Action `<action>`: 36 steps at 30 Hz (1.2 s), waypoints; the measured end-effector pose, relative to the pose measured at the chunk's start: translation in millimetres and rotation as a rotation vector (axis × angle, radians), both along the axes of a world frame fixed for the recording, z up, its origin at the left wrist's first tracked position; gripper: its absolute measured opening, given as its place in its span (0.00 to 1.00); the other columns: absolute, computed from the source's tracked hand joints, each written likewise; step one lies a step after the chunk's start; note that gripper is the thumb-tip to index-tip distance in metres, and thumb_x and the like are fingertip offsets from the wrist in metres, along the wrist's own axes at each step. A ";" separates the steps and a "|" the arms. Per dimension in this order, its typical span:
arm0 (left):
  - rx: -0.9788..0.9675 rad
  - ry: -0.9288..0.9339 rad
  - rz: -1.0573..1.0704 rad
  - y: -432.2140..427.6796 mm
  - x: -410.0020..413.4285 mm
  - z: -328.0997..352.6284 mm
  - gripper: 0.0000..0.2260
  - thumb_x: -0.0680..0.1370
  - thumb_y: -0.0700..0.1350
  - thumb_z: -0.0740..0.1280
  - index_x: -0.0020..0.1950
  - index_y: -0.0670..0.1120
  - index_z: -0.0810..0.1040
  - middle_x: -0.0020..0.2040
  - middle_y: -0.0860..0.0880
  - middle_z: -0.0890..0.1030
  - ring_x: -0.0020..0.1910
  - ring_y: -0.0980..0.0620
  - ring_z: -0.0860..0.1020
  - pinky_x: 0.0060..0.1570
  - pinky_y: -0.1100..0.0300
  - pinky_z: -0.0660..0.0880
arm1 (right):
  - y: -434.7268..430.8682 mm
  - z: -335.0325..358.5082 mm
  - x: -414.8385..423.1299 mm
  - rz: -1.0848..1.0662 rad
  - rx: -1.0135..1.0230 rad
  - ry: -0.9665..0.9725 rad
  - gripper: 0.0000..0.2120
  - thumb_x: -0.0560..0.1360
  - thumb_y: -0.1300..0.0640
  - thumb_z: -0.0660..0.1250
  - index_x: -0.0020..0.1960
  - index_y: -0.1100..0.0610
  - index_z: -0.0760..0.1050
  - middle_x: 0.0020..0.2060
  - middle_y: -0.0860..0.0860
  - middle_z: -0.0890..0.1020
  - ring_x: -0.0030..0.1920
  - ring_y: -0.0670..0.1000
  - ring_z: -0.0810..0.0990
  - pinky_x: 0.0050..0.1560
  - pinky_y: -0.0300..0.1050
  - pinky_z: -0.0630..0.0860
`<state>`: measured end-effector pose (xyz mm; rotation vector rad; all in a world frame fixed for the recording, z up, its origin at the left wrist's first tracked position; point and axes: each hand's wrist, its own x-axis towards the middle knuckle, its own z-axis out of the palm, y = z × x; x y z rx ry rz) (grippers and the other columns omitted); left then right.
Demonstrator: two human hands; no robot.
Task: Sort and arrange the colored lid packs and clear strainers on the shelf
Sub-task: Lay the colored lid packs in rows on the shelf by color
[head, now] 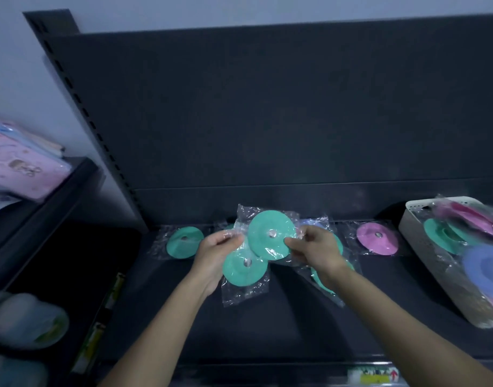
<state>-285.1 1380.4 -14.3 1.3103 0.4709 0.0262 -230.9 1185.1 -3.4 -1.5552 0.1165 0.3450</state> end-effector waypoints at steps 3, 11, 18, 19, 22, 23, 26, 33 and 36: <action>0.150 0.019 0.035 20.6 -10.7 -10.5 0.06 0.73 0.39 0.72 0.49 0.43 0.82 0.49 0.45 0.84 0.51 0.47 0.81 0.54 0.52 0.76 | 9.0 -6.0 0.6 -0.097 -0.052 -0.046 0.10 0.72 0.70 0.68 0.37 0.62 0.70 0.31 0.59 0.73 0.28 0.53 0.73 0.22 0.42 0.74; 0.385 0.315 -0.252 64.8 -31.3 -11.0 0.10 0.73 0.32 0.70 0.50 0.43 0.77 0.47 0.45 0.79 0.42 0.52 0.79 0.36 0.63 0.78 | 30.3 -20.7 -6.2 -0.093 -0.088 0.003 0.12 0.74 0.68 0.66 0.36 0.59 0.68 0.28 0.54 0.72 0.27 0.51 0.71 0.30 0.44 0.76; 0.203 0.193 -0.105 77.5 -38.0 -17.0 0.10 0.78 0.33 0.64 0.57 0.41 0.74 0.55 0.44 0.79 0.52 0.48 0.80 0.43 0.59 0.79 | 46.6 -17.5 -9.9 -0.126 0.148 0.066 0.08 0.78 0.64 0.62 0.40 0.59 0.71 0.32 0.53 0.74 0.31 0.48 0.72 0.34 0.42 0.75; 0.163 0.175 -0.057 79.7 -39.9 -18.1 0.10 0.78 0.32 0.63 0.57 0.41 0.74 0.55 0.45 0.78 0.51 0.49 0.80 0.43 0.60 0.79 | 48.3 -17.4 -10.4 -0.105 0.200 0.086 0.08 0.78 0.65 0.62 0.40 0.59 0.71 0.33 0.54 0.75 0.32 0.50 0.73 0.37 0.45 0.75; 0.073 0.140 0.078 86.1 -44.9 -21.1 0.08 0.78 0.30 0.61 0.53 0.41 0.73 0.53 0.43 0.77 0.47 0.47 0.80 0.42 0.58 0.79 | 55.4 -20.4 -16.7 0.008 0.307 0.163 0.06 0.77 0.66 0.63 0.42 0.60 0.71 0.34 0.56 0.79 0.31 0.51 0.75 0.37 0.46 0.75; 0.030 0.129 0.101 87.6 -46.5 -21.4 0.09 0.78 0.30 0.61 0.52 0.42 0.73 0.52 0.43 0.77 0.46 0.47 0.80 0.42 0.57 0.78 | 59.3 -23.4 -20.7 0.050 0.296 0.190 0.05 0.77 0.67 0.63 0.42 0.61 0.72 0.33 0.56 0.79 0.30 0.50 0.75 0.34 0.43 0.75; -0.034 0.112 0.124 93.9 -49.3 -23.2 0.08 0.79 0.32 0.60 0.55 0.42 0.73 0.51 0.44 0.78 0.43 0.48 0.80 0.41 0.56 0.78 | 76.0 -32.6 -35.2 0.151 0.179 0.232 0.05 0.76 0.68 0.64 0.42 0.62 0.73 0.32 0.57 0.78 0.27 0.48 0.75 0.29 0.40 0.74; -0.036 0.081 0.115 103.6 -56.9 -27.3 0.08 0.81 0.35 0.57 0.50 0.41 0.75 0.49 0.42 0.80 0.41 0.49 0.80 0.43 0.53 0.79 | 114.7 -43.1 -45.3 0.200 -0.088 0.161 0.08 0.74 0.68 0.66 0.37 0.63 0.71 0.27 0.56 0.74 0.25 0.50 0.71 0.27 0.42 0.70; -0.073 0.073 0.157 108.6 -59.8 -31.2 0.08 0.82 0.35 0.56 0.51 0.40 0.75 0.51 0.41 0.80 0.43 0.47 0.80 0.49 0.50 0.77 | 126.5 -45.4 -48.1 0.173 -0.128 0.144 0.08 0.73 0.68 0.65 0.36 0.62 0.71 0.26 0.55 0.74 0.24 0.50 0.71 0.26 0.43 0.69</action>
